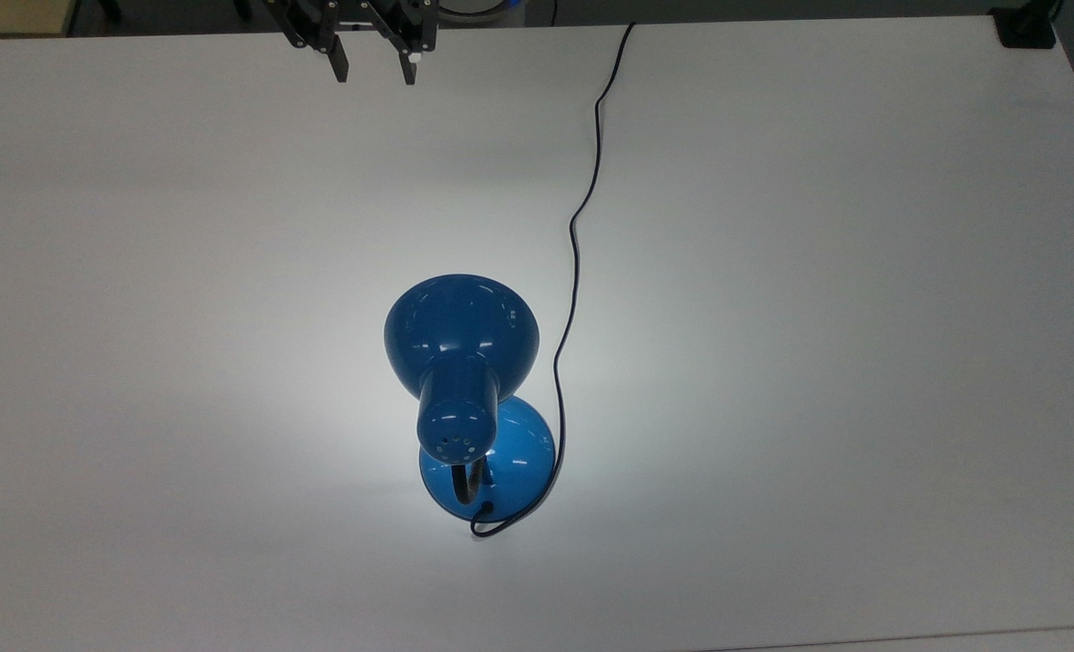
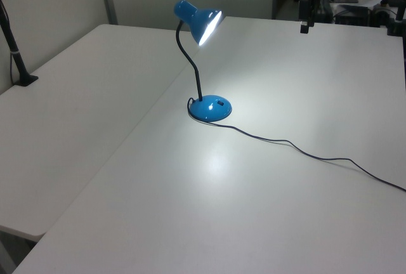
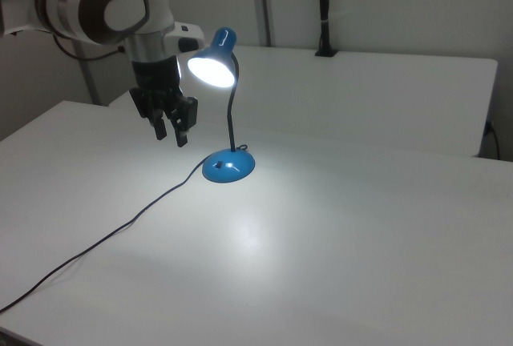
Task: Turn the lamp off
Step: 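Move the gripper toward the blue lamp's round base, then lower the gripper down onto the switch on the lamp base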
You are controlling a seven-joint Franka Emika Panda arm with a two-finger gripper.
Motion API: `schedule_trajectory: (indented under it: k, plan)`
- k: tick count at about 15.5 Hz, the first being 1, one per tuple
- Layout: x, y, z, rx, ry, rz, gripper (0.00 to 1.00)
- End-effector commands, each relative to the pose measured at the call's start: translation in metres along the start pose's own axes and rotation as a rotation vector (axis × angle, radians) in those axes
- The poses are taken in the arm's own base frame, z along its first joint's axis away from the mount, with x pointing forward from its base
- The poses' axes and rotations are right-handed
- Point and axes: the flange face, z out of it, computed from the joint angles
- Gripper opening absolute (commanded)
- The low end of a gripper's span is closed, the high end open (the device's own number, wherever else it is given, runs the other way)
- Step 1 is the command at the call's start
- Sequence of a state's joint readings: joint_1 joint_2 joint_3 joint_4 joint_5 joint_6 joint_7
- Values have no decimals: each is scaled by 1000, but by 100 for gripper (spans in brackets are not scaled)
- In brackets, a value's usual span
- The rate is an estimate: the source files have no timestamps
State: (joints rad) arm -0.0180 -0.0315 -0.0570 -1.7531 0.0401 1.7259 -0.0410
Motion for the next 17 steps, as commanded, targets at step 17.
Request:
schedule_trajectory:
  k: [17]
  plan:
    - [74,0,74,-16,145,-39,0]
